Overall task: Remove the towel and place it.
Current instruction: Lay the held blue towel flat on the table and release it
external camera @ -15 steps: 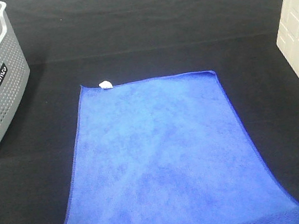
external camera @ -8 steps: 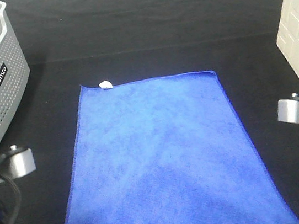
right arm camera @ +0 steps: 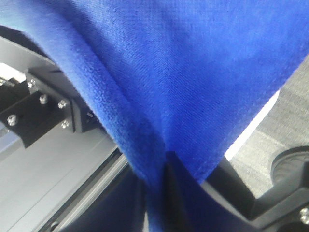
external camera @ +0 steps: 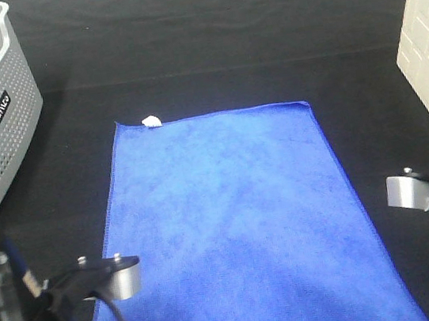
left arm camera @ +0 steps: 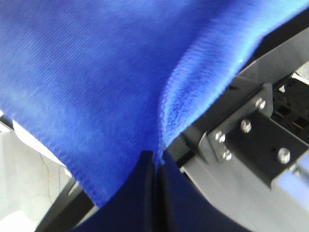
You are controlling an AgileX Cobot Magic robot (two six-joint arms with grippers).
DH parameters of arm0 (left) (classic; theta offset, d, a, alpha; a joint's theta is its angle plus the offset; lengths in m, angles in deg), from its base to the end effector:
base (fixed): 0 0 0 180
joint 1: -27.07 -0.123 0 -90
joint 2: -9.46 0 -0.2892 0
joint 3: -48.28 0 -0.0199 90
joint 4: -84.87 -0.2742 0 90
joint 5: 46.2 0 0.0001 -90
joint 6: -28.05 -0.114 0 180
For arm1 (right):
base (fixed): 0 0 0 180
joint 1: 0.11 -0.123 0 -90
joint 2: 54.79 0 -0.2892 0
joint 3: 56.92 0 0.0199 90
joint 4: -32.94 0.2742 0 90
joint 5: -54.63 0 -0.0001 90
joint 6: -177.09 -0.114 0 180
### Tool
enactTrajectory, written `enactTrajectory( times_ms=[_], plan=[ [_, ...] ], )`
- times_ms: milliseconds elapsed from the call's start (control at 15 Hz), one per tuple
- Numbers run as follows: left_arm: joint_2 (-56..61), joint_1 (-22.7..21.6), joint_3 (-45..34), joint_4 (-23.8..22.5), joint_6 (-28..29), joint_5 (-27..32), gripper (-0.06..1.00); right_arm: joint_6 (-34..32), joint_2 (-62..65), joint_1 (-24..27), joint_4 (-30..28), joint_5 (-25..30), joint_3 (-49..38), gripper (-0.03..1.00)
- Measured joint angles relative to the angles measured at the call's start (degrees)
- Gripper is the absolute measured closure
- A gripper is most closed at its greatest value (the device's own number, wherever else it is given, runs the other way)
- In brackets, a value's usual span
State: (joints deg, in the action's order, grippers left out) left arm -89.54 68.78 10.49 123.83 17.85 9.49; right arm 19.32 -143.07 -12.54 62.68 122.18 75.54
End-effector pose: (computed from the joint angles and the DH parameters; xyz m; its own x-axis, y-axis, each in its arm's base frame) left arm 0.1383 -0.2026 0.1255 -0.8513 0.4759 0.2209 0.3312 0.8140 -0.4772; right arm 0.1463 0.0858 0.1344 -0.8957 -0.3542 0.2688 -0.1927 0.8540 0.4834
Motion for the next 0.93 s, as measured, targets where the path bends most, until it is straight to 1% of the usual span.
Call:
enactTrajectory(
  times_ms=[133, 333, 400, 467, 600, 667, 733, 800, 933],
  plan=[
    [-2.7, 0.9, 2.5, 0.2, 0.0, -0.9, 0.94, 0.6, -1.1, 0.0, 0.1, -0.2, 0.0, 0.79],
    [-4.4, 1.0, 4.0, 0.2, 0.0, -1.0, 0.94, 0.8, -1.1, 0.0, 0.1, -0.2, 0.0, 0.68],
    [-4.4, 1.0, 4.2, 0.2, 0.0, -1.0, 0.92, 0.8, -1.1, 0.0, 0.1, -0.2, 0.0, 0.63],
    [-4.4, 1.0, 4.2, 0.3, 0.3, -1.1, 0.81, 0.8, -1.1, 0.0, 0.1, -0.2, 0.0, 0.57],
    [-4.4, 1.0, 4.2, 0.4, 2.8, -1.4, 0.4, 0.5, -1.1, 0.0, 0.1, -0.3, 0.0, 0.44],
    [-4.4, 1.0, 4.2, 0.5, 3.2, -1.6, 0.22, 0.5, -1.1, 0.0, 0.1, -0.6, 0.0, 0.4],
    [-4.4, 1.0, 4.2, 0.5, 3.4, -1.5, 0.1, 0.5, -1.1, 0.0, 0.1, -1.3, 0.0, 0.36],
    [-4.4, 1.0, 4.2, 0.6, 3.4, -1.5, 0.06, 0.5, -1.1, 0.0, 0.1, -1.5, 0.1, 0.35],
    [-4.4, 1.0, 4.6, 0.7, 3.4, -0.7, 0.03, -0.5, -1.1, 0.0, -0.3, -1.9, 1.0, 0.34]
  ],
)
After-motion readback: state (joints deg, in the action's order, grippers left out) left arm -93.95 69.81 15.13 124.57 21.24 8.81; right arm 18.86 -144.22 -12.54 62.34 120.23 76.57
